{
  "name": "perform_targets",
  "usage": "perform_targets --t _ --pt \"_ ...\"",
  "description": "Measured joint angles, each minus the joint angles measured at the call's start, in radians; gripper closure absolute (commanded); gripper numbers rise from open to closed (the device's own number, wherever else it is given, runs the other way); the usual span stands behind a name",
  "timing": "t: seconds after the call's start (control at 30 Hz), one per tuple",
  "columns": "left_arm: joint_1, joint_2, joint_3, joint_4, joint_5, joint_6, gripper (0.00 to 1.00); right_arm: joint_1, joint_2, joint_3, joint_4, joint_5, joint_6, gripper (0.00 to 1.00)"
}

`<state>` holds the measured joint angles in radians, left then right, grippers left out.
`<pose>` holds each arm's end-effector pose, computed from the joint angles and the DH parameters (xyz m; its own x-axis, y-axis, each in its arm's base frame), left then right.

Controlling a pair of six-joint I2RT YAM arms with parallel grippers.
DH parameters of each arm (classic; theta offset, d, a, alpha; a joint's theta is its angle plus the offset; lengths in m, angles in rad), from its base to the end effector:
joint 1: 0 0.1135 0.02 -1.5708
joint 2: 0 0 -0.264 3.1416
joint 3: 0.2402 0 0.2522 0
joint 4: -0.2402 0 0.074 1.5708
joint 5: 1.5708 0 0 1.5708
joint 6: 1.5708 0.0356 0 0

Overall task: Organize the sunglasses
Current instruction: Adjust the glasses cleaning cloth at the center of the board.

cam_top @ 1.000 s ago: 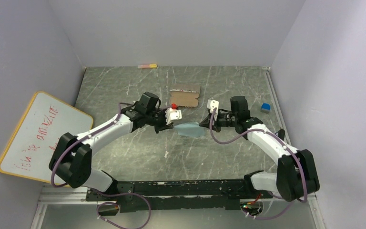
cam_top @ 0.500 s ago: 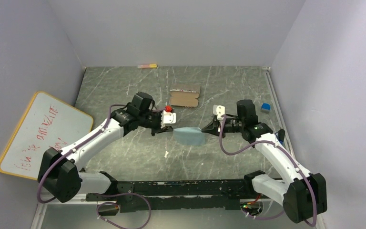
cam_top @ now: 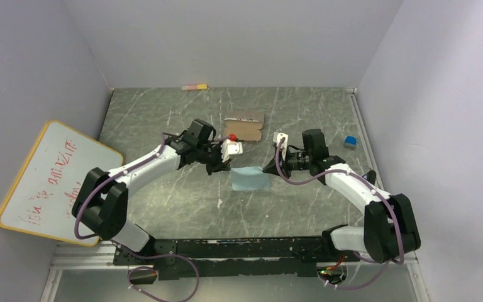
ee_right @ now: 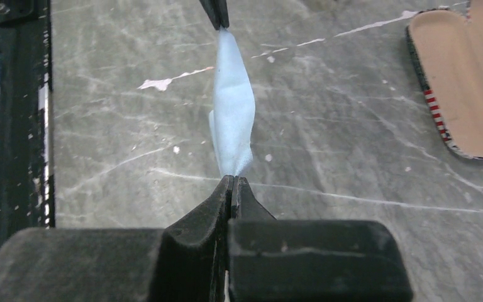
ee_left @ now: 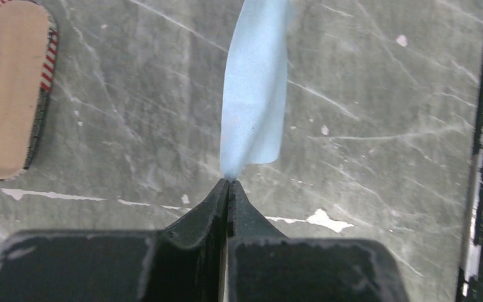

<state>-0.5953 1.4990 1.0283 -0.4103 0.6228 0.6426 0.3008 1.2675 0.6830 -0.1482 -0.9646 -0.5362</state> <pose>0.2468 -0.1922 0.2398 -0.0541 0.6246 -0.7791 0.9934 0.1125 0.0212 0.2288 0.1016 0.2173 -0.1649 -0.3559 -0.9199 -0.9731 0.2110 0.0928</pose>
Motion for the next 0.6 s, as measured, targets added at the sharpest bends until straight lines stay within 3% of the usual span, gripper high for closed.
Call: perform_targets --t 0.6 --pt "0.0 0.177 0.085 0.126 -0.143 -0.057 0.95 0.002 0.189 0.024 0.227 0.133 0.085 1.0"
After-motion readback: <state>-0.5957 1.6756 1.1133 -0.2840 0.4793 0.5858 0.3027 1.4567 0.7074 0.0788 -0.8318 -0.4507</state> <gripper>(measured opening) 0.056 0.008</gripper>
